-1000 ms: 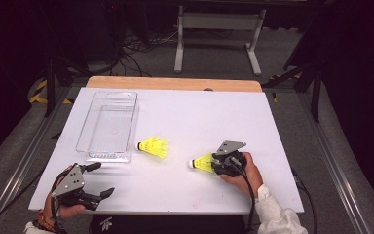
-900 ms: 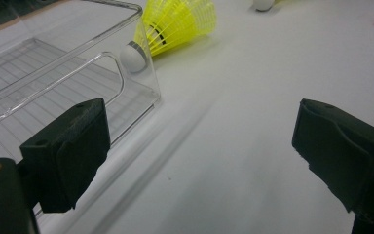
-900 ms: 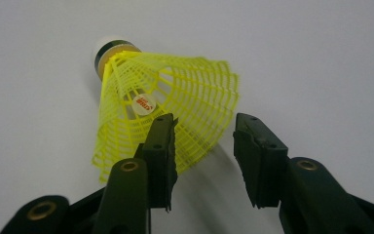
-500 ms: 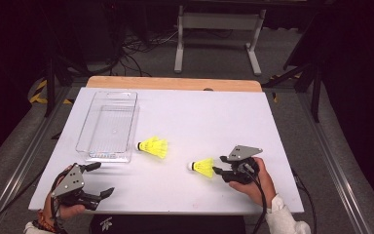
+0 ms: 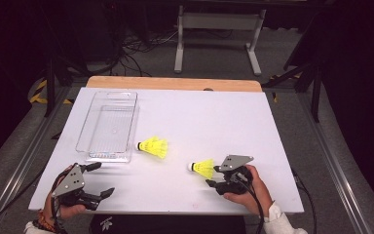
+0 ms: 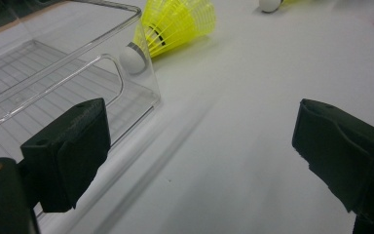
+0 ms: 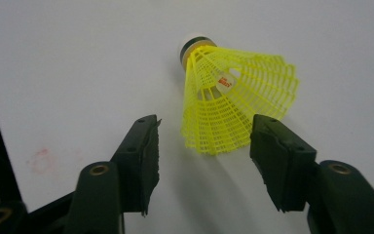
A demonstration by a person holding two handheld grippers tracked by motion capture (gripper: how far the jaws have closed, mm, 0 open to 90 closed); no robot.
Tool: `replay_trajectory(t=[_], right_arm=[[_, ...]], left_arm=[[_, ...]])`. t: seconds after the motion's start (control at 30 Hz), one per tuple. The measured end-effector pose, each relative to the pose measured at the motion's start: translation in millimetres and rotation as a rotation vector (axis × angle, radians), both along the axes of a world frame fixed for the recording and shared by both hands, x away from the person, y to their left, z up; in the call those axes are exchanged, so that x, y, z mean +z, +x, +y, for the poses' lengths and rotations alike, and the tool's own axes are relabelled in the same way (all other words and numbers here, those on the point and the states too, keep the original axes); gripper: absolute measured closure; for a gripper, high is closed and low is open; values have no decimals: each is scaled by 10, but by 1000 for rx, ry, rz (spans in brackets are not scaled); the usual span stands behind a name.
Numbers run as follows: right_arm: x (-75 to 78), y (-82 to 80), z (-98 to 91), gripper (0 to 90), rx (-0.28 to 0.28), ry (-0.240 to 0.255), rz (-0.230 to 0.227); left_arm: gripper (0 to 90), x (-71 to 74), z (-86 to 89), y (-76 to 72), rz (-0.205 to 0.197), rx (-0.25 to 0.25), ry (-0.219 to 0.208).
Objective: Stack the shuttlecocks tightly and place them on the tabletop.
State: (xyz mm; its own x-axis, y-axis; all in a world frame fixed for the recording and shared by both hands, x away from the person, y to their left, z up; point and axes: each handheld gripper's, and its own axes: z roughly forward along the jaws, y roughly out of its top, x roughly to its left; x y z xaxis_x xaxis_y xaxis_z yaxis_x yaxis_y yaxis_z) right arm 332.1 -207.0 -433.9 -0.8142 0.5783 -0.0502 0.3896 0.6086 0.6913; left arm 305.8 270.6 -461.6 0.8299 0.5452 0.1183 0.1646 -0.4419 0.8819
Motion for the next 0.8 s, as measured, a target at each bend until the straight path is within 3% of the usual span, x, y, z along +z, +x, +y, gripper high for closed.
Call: replay_trajectory(t=[0.13, 0.43, 0.63, 0.8], right_arm=[[-64, 14, 55, 582, 0, 5, 11], [-115, 5, 109, 869, 11, -10, -10], [-110, -14, 124, 895, 20, -28, -30], [-73, -24, 108, 900, 4, -11, -61]], left_arm=[[76, 2, 0, -2, -1, -3, 1], [76, 4, 7, -4, -4, -2, 0], [77, 4, 5, -2, -4, -2, 0], [76, 4, 4, -1, -4, -1, 1]])
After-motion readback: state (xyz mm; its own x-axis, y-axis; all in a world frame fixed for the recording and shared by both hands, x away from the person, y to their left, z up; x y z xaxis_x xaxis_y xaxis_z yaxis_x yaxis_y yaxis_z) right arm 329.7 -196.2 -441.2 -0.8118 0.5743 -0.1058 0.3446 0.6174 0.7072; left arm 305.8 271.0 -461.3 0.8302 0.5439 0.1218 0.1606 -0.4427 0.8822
